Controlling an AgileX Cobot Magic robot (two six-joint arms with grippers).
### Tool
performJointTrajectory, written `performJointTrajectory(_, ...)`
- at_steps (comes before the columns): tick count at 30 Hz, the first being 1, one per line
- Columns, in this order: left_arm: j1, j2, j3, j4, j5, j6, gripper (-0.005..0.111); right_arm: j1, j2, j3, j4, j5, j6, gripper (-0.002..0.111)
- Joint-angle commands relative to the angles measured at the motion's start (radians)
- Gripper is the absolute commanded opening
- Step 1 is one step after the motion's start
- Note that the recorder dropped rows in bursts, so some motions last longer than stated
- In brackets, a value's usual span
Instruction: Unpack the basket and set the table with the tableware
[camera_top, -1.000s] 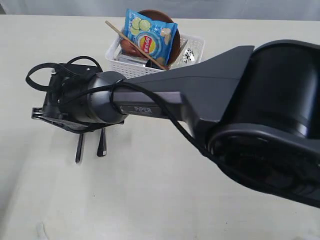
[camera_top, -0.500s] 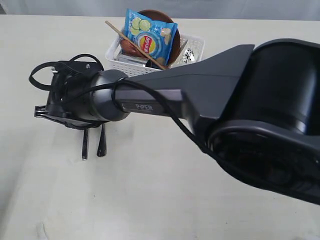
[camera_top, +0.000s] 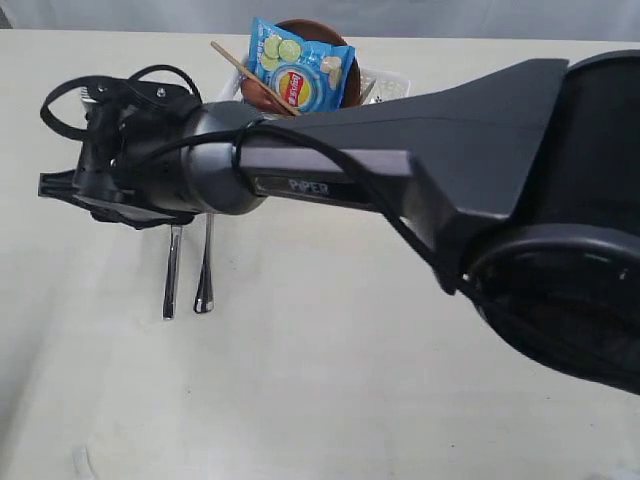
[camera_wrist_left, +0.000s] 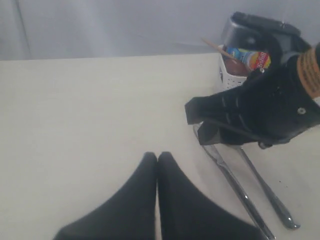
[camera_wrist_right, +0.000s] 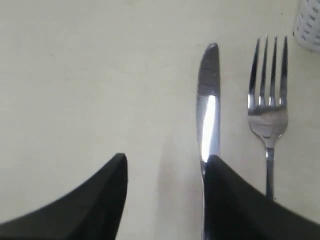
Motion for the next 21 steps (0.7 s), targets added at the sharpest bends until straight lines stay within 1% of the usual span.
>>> performJointTrajectory(1, -0.005, -0.003, 0.003, 0.008, -0.011, -0.004, 0.000, -0.007, -0.049, -0.005, -0.006, 0.065, -0.118, 0.046)
performJointTrajectory(3, -0.005, -0.003, 0.003, 0.008, -0.011, -0.004, 0.000, -0.007, -0.058, -0.005, -0.003, 0.117, -0.178, 0.038)
performJointTrajectory(6, -0.005, -0.003, 0.003, 0.008, -0.011, -0.004, 0.000, -0.010, -0.059, -0.005, 0.036, 0.166, -0.277, 0.013)
performJointTrajectory(7, -0.005, -0.003, 0.003, 0.008, -0.011, -0.004, 0.000, -0.012, -0.057, -0.005, 0.059, 0.166, -0.312, 0.003)
performJointTrajectory(8, -0.005, -0.003, 0.003, 0.008, -0.011, -0.004, 0.000, -0.012, -0.053, -0.005, 0.086, 0.163, -0.347, 0.000)
performJointTrajectory(10, -0.005, -0.003, 0.003, 0.008, -0.011, -0.004, 0.000, -0.012, -0.045, -0.005, 0.139, 0.159, -0.403, -0.001)
performJointTrajectory(13, -0.005, -0.003, 0.003, 0.008, -0.011, -0.004, 0.000, -0.012, -0.023, -0.005, 0.192, 0.163, -0.432, -0.001)
performJointTrajectory(21, -0.005, -0.003, 0.003, 0.008, -0.011, -0.004, 0.000, -0.012, 0.034, -0.005, 0.238, 0.219, -0.472, -0.001)
